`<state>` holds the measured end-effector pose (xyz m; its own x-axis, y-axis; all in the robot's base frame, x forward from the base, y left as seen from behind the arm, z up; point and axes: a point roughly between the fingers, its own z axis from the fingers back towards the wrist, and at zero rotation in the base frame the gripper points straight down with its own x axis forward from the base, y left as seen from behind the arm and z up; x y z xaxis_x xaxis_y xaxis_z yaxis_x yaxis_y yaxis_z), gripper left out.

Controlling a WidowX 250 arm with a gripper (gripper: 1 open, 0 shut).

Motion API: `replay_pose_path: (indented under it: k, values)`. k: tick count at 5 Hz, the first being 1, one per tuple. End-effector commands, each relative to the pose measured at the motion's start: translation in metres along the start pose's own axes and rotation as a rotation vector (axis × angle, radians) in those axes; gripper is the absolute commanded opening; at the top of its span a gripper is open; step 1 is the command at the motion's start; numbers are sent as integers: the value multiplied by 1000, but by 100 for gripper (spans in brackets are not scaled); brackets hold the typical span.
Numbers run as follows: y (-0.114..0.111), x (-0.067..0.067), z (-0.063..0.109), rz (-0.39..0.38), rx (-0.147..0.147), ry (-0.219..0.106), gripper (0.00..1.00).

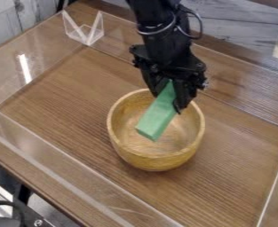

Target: Put the green block in the brown bowl

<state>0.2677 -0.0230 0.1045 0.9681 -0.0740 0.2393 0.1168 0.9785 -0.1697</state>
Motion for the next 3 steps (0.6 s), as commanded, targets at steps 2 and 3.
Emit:
replay_pose_path:
  k: [2,3]
  values:
    - [3,9,15,-16,2,-83,0]
    - [3,10,16,-20,0,-95,0]
